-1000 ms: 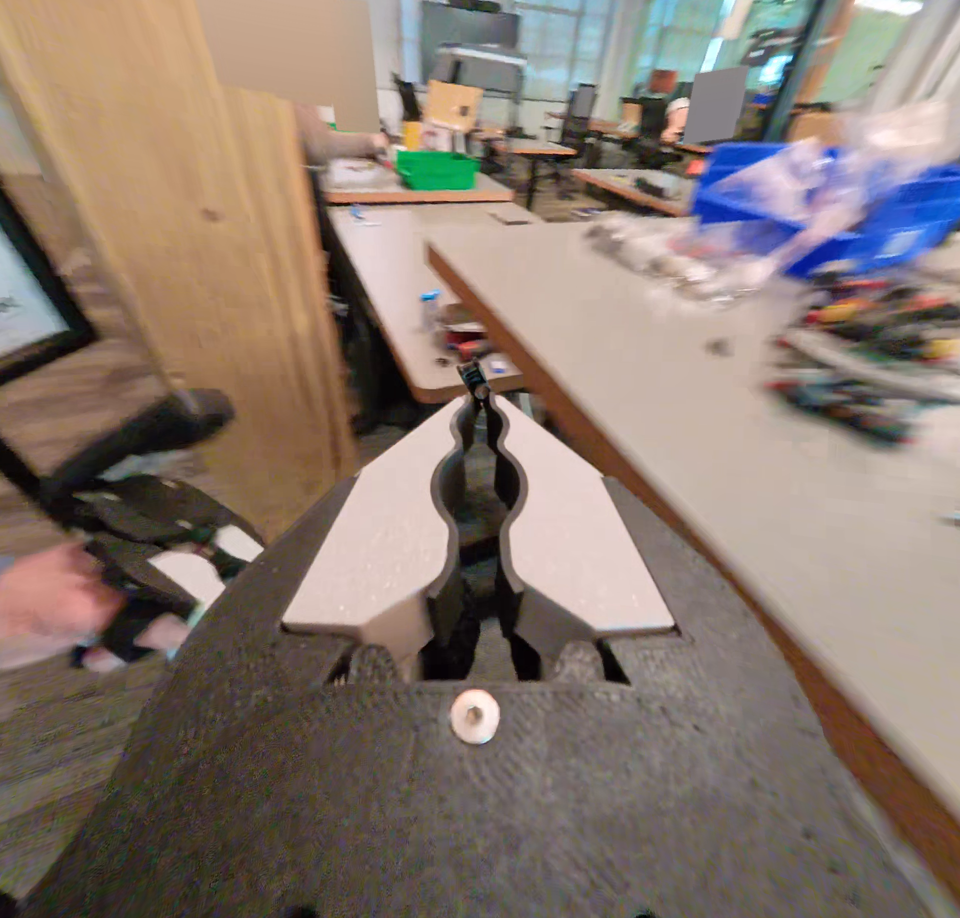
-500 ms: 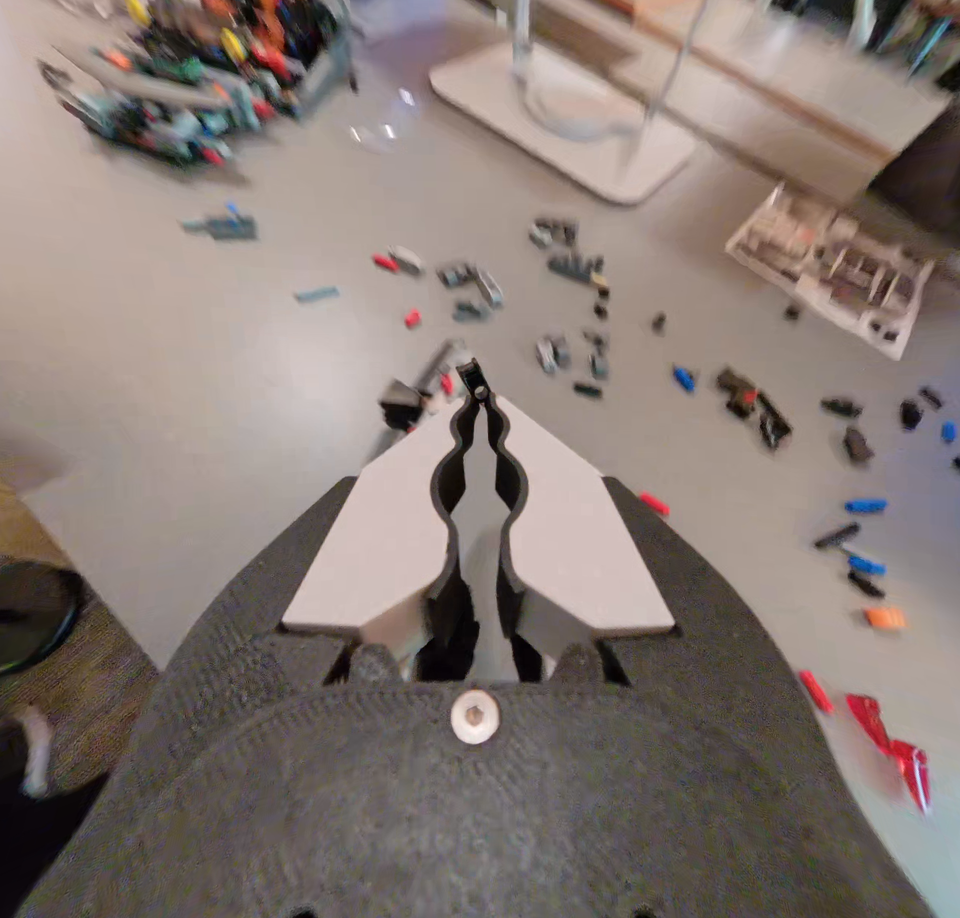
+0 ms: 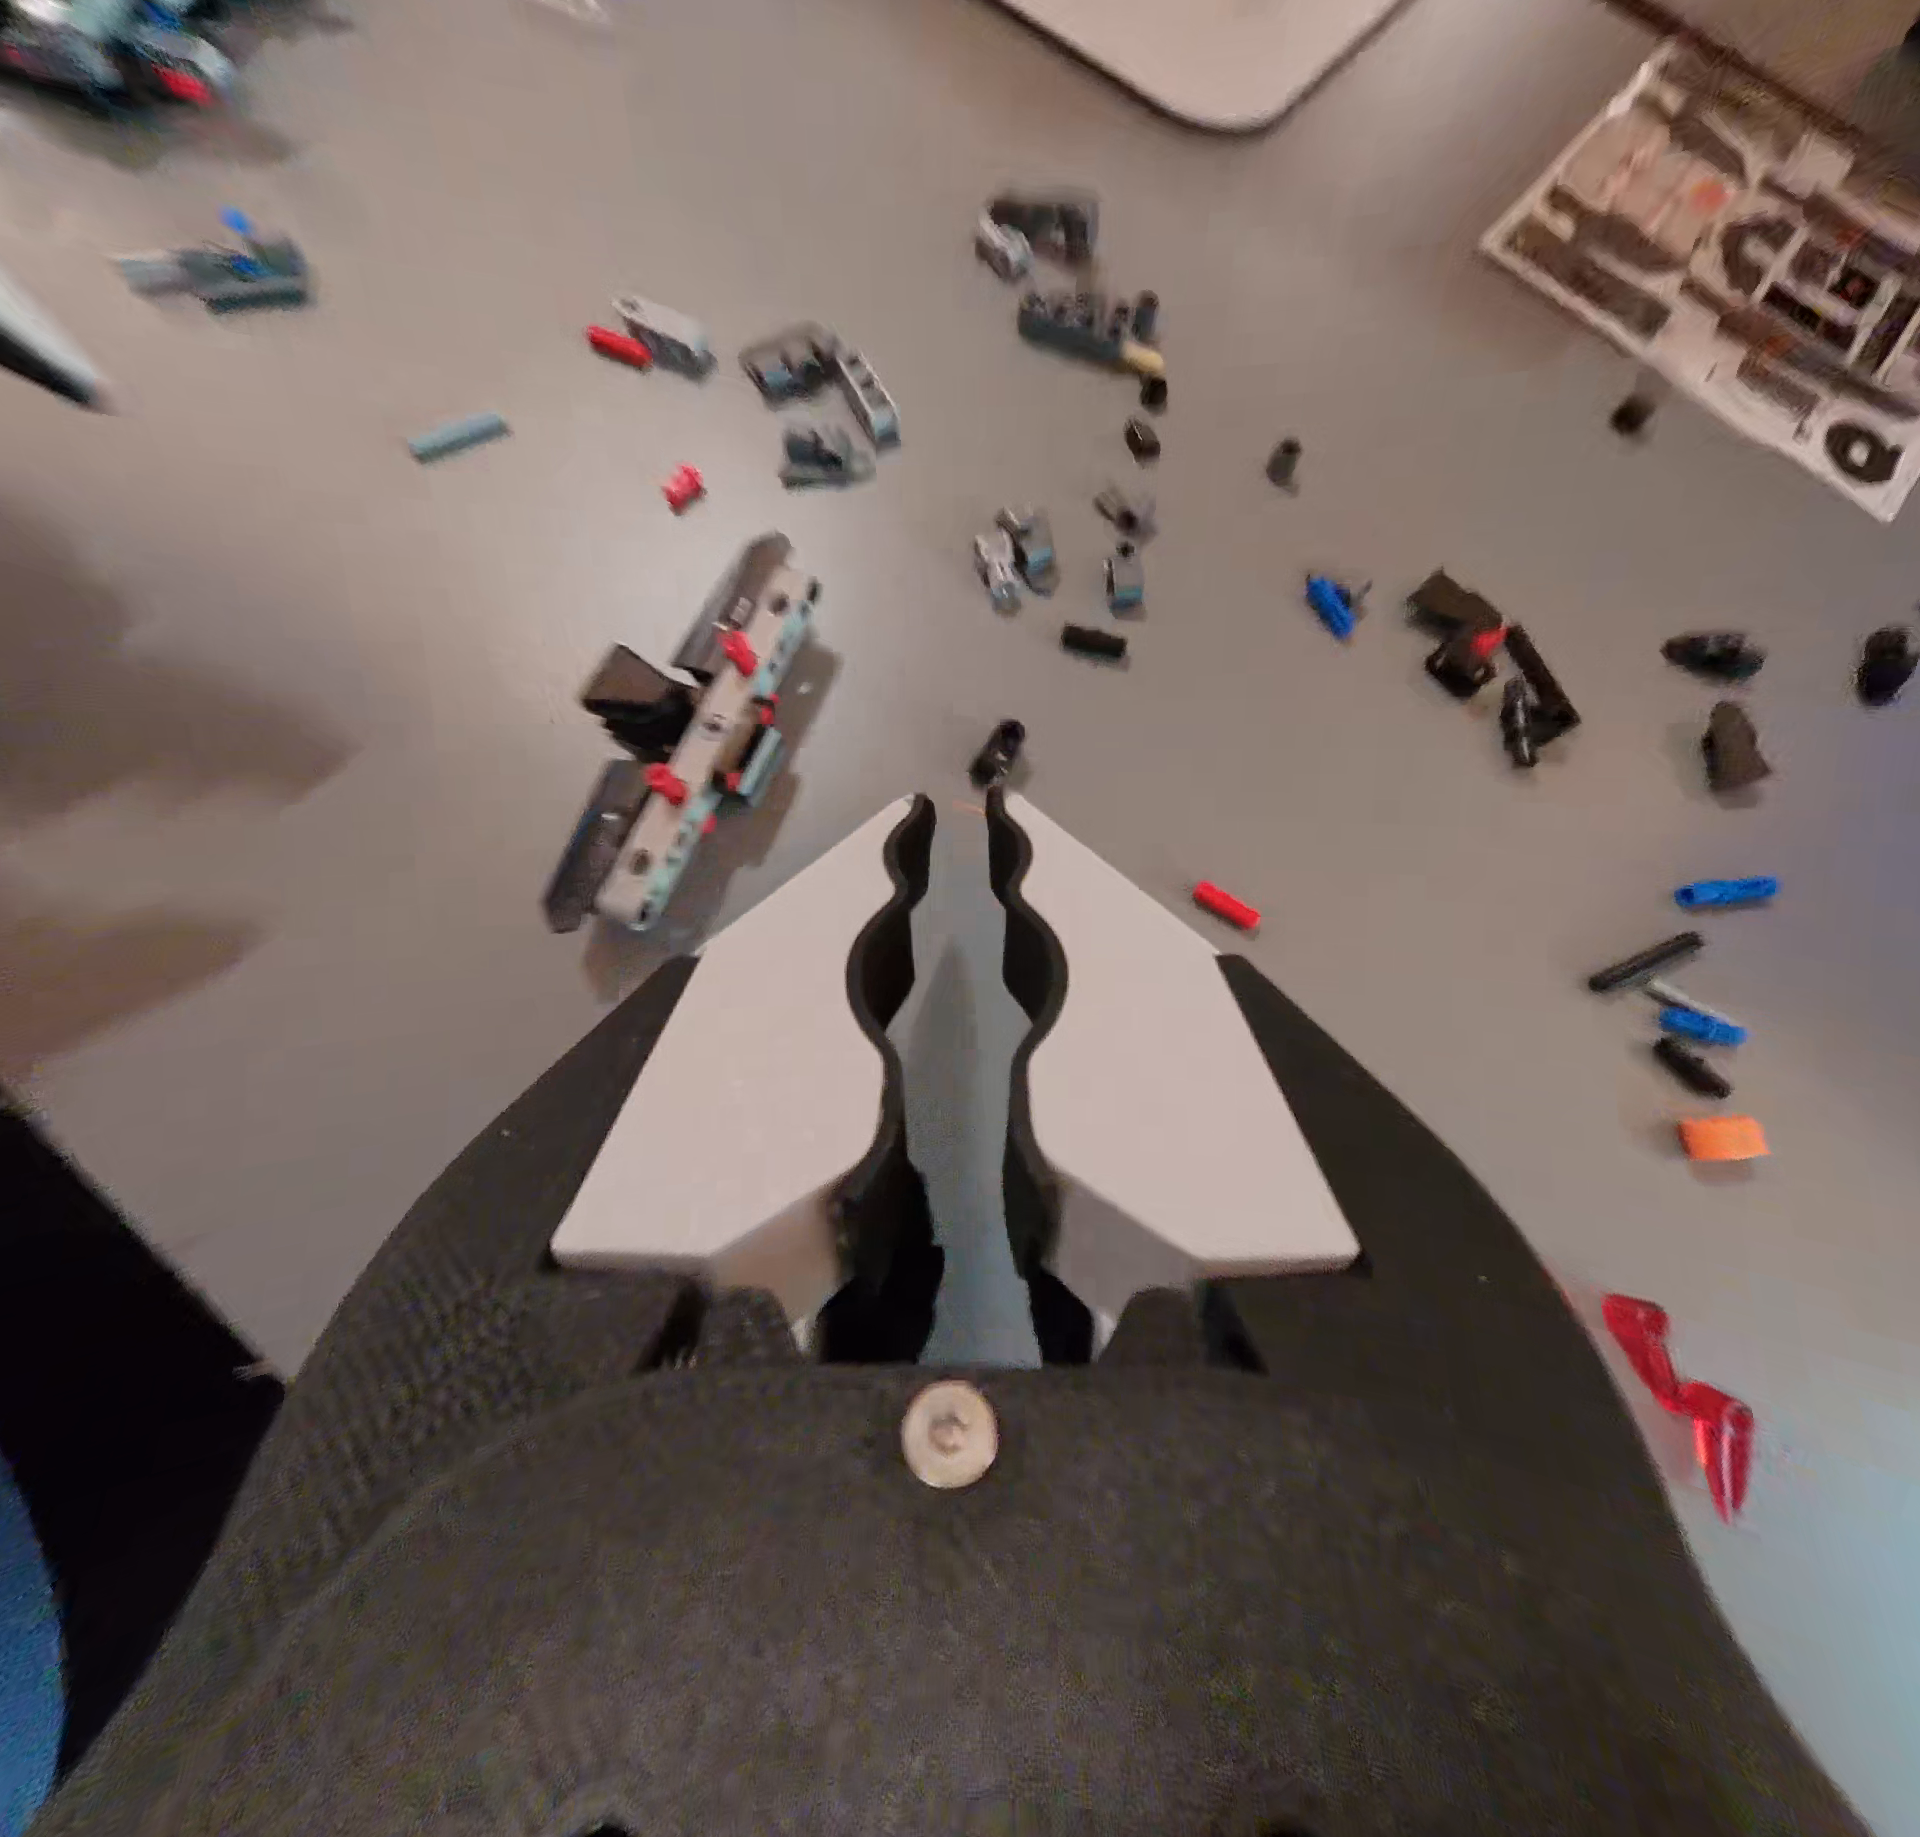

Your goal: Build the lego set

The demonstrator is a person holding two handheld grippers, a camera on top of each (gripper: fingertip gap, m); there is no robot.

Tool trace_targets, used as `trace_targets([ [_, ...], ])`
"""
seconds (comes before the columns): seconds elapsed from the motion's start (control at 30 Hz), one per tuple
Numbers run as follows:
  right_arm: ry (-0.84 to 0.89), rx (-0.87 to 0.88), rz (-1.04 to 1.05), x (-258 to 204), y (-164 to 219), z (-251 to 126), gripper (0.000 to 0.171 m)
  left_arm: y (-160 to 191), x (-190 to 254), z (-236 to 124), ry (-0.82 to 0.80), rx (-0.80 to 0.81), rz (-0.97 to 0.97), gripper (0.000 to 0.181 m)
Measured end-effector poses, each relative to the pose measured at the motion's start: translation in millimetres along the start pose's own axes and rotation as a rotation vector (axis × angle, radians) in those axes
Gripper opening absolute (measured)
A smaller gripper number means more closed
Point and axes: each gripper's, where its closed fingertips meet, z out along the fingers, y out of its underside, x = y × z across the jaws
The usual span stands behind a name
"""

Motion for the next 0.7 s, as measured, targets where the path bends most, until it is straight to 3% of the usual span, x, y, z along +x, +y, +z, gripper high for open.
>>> trace_targets([
  [0.07,-0.095,0.001,0.029,-24,-8,-9,0.019,-1,-3,9,0.044,-0.013,-0.012,0.033],
  [0.13,-0.182,-0.030,0.087,-50,-9,-9,0.047,-2,-8,17,0.072,-0.031,-0.003,0.033],
  [0.2,-0.165,-0.066,0.095,-64,-6,-2,0.052,-3,-10,23,0.100,-0.044,0.011,0.032],
  [0.3,-0.084,-0.145,0.072,-71,5,11,0.046,-5,-11,27,0.141,-0.044,0.042,0.033],
  [0.43,-0.051,-0.128,0.108,-74,7,17,0.022,-4,-15,24,0.160,-0.042,0.058,0.032],
  [0.53,-0.077,-0.093,0.127,-76,-2,17,0.020,-17,-15,12,0.165,0.050,0.035,0.029],
  [0.7,-0.168,-0.024,0.153,-75,-26,16,0.020,-14,-34,0,0.125,0.075,-0.091,0.033],
])
